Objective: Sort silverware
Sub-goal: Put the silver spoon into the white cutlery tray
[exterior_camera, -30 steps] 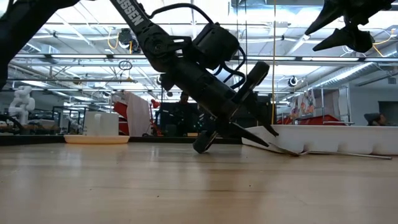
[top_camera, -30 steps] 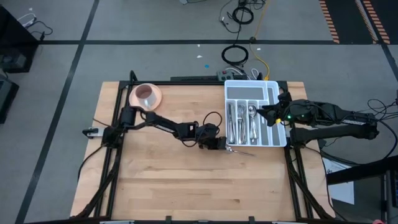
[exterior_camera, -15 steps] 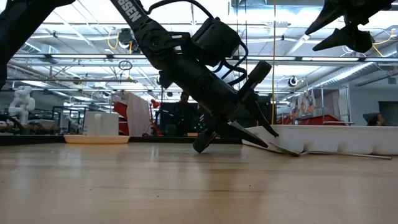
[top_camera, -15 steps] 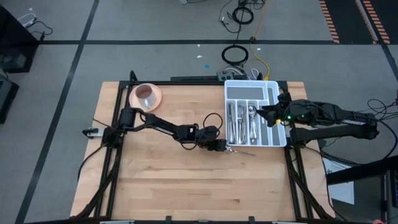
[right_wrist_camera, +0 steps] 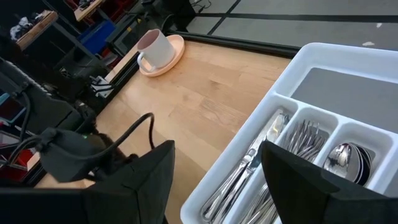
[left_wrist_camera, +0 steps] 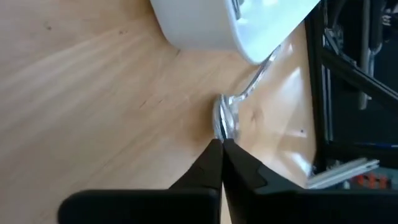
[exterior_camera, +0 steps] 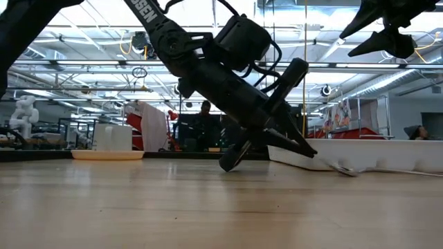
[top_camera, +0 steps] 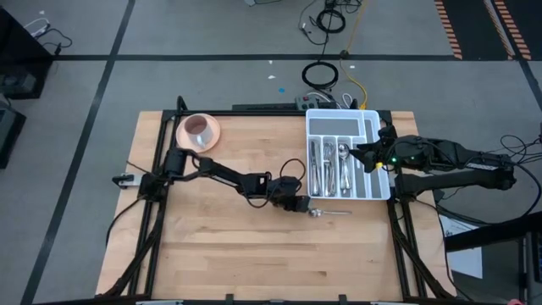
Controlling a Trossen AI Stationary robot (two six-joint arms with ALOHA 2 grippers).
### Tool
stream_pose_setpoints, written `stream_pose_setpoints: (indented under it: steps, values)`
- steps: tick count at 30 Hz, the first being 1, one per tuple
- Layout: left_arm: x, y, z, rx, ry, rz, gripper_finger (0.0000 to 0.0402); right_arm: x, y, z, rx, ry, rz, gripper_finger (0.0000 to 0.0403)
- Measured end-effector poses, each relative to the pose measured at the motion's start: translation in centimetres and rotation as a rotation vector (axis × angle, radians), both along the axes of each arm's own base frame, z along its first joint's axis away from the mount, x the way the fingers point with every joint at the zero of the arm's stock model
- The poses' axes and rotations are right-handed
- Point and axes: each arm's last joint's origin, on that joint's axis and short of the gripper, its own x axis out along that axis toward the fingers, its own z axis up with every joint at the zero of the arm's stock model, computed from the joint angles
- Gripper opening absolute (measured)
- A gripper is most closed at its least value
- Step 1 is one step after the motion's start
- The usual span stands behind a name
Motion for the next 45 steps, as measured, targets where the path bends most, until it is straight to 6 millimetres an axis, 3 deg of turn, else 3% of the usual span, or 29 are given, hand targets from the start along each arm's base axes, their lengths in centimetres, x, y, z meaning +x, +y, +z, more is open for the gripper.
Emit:
stream_pose_setpoints:
  steps: [7, 12, 17, 21, 23, 30, 37, 45]
  values:
    - [0.0, 0.1, 0.0, 0.004, 0.003, -0.004, 0.0003, 0.1, 0.1, 0.1, 0.012, -0.009, 0.019, 0.0231]
    - [0.0, -0.1, 1.3, 0.068, -0.037, -0.084, 0.0002, 1.0, 0.7, -0.8, -0.004, 0.122, 0.269, 0.0231]
    - [-0.5, 0.3, 5.3, 0.213, -0.079, -0.162, 0.0002, 3.8, 1.9, -3.6, 0.006, 0.434, 0.513, 0.0231]
    - [-2.1, 0.7, 12.5, 0.368, -0.168, -0.202, 0.0001, 6.5, 4.2, -6.2, -0.002, 0.639, 0.698, 0.0231]
    - [-3.4, 0.8, 14.6, 0.451, -0.156, -0.225, 0.0001, 7.7, 5.4, -7.7, -0.027, 0.731, 0.763, 0.0231]
    - [-6.8, 1.4, 20.9, 0.607, -0.195, -0.142, 0.0003, 11.2, 9.1, -12.3, -0.143, 0.859, 0.862, 0.023]
    - [-8.3, 1.6, 22.5, 0.653, -0.191, -0.128, 0.0007, 13.8, 10.5, -15.8, -0.176, 0.853, 0.856, 0.0216]
    - [-8.9, 1.7, 21.8, 0.644, -0.1, -0.155, 0.0008, 14.3, 10.7, -18.8, -0.176, 0.989, 0.825, 0.0195]
